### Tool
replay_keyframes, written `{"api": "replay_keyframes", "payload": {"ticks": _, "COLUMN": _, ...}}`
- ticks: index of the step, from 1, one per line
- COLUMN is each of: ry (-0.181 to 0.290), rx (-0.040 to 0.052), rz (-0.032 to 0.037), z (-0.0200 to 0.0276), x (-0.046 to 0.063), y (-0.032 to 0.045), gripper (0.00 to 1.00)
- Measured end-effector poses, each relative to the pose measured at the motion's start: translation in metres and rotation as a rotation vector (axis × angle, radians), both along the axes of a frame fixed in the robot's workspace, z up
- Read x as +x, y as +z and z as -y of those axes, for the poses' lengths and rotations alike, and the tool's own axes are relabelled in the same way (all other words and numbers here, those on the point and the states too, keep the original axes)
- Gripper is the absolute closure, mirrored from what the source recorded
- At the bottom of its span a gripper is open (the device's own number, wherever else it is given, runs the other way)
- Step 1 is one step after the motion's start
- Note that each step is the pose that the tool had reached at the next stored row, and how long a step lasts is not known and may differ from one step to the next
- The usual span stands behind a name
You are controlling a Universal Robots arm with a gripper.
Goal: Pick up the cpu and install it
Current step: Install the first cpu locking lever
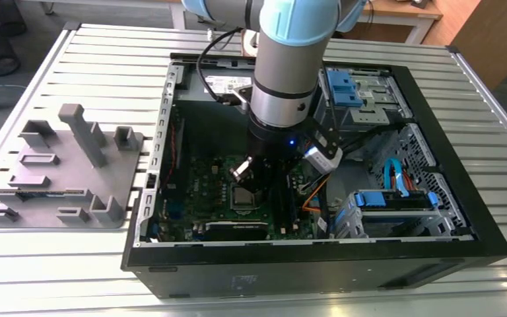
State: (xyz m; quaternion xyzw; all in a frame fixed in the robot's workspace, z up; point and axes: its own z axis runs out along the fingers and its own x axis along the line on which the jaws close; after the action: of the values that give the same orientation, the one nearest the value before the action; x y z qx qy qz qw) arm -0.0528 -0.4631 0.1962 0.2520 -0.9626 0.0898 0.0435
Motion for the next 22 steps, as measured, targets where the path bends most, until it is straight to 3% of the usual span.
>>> {"api": "replay_keyframes", "payload": {"ticks": 10, "ry": -0.090, "rx": 0.0001, "rz": 0.0002, "z": 0.0021, "x": 0.0000, "y": -0.0030, "gripper": 0.89}}
{"api": "replay_keyframes", "payload": {"ticks": 22, "ry": -0.100, "rx": 0.0001, "rz": 0.0002, "z": 0.0062, "x": 0.0024, "y": -0.0046, "gripper": 0.89}}
